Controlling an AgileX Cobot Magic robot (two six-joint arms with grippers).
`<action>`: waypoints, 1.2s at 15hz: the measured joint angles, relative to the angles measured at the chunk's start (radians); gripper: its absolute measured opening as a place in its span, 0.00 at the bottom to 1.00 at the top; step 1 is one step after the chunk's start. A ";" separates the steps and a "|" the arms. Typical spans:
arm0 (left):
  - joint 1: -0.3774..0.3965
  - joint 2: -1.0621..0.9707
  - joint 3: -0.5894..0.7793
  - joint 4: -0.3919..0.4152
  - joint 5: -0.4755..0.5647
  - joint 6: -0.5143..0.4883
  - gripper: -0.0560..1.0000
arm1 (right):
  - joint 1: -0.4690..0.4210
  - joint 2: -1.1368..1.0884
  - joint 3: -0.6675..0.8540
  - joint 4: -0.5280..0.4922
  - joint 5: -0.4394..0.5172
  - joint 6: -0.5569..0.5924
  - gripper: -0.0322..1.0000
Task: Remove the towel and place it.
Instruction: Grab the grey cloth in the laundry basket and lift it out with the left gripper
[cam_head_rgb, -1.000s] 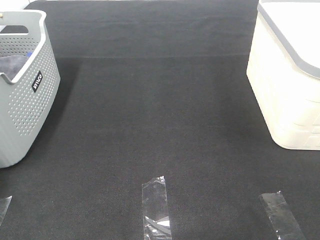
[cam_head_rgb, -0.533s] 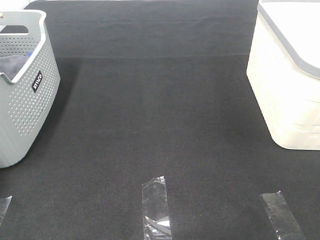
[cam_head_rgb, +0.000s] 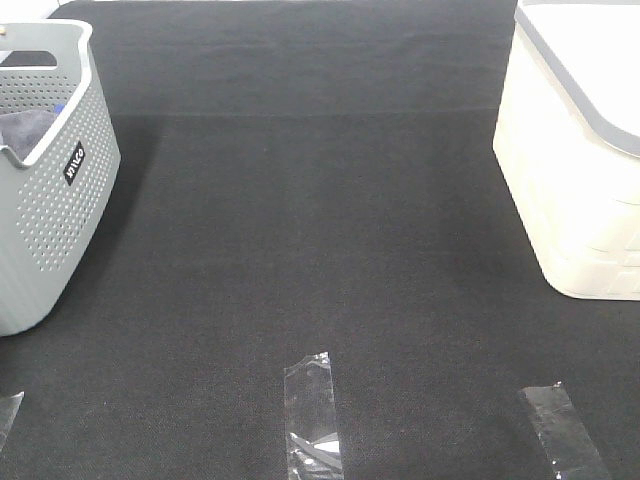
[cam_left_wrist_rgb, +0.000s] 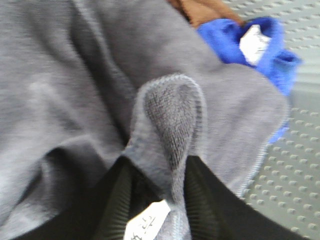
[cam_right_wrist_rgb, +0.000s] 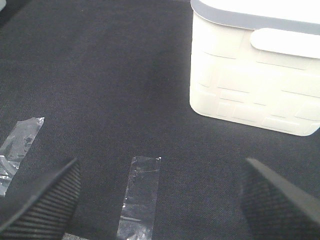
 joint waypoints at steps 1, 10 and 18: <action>0.000 0.000 0.000 -0.025 -0.007 0.015 0.34 | 0.000 0.000 0.000 0.000 0.000 0.000 0.81; 0.000 -0.021 0.000 -0.073 -0.041 0.046 0.33 | 0.000 0.000 0.000 0.000 0.000 0.000 0.81; 0.000 -0.037 0.000 -0.021 -0.040 0.054 0.45 | 0.000 0.000 0.000 0.000 0.000 0.000 0.80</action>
